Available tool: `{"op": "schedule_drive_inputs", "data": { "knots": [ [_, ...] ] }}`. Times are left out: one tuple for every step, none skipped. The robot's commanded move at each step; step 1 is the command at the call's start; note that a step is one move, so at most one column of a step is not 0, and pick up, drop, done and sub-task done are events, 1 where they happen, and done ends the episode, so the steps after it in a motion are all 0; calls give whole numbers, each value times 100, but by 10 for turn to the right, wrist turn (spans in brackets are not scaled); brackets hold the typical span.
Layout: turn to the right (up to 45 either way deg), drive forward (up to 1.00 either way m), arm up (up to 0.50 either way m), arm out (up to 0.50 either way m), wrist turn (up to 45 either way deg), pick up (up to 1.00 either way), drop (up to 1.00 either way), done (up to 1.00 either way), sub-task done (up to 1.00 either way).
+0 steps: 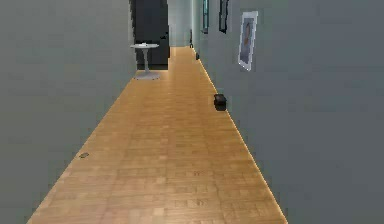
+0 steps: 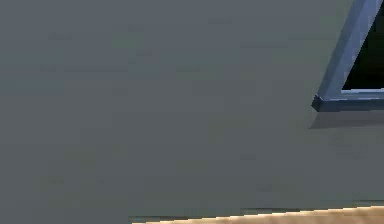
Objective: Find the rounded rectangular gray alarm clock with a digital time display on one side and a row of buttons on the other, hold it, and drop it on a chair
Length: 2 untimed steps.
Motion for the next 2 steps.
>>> {"op": "schedule_drive_inputs", "data": {
  "knots": [
    [-30, 0, 0, 0, 0, 0, 0, 0, 0],
    [450, 0, 0, 0, 0, 0, 0, 0, 0]
  ]
}}
